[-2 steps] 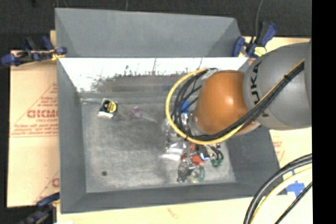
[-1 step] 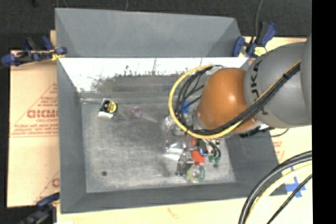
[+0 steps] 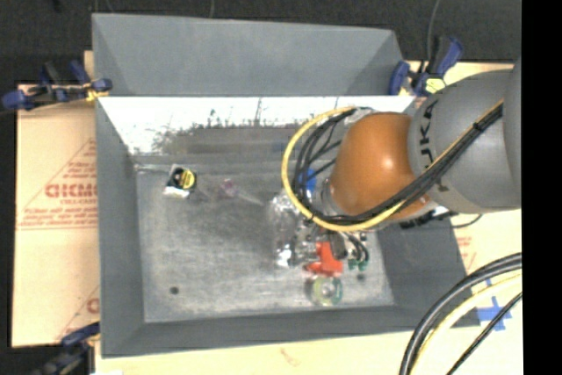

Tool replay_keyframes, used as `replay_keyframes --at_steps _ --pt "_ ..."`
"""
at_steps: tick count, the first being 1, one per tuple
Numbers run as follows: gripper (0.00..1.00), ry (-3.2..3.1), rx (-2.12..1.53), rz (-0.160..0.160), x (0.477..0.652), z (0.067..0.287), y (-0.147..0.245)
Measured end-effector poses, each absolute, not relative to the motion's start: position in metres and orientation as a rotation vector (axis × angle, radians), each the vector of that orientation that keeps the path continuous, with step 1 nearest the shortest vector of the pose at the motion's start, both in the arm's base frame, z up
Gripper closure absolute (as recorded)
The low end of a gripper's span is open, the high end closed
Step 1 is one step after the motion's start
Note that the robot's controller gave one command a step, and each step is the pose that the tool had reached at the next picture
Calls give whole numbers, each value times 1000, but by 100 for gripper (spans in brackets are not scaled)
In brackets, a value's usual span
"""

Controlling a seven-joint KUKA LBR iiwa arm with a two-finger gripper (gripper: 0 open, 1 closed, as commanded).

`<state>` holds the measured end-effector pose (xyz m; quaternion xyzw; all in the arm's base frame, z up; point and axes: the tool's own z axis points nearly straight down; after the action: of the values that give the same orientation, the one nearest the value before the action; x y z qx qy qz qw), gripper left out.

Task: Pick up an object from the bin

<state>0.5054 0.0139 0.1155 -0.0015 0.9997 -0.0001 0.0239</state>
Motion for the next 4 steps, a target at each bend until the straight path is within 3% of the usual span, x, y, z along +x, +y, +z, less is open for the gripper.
replay_keyframes --at_steps 1,2,3,4 --pt "0 3135 -8 -2 496 113 14" --pt "0 3110 -124 3 494 111 9" --pt "0 3099 19 -5 497 111 4" --pt "0 3097 -463 -9 516 115 5"
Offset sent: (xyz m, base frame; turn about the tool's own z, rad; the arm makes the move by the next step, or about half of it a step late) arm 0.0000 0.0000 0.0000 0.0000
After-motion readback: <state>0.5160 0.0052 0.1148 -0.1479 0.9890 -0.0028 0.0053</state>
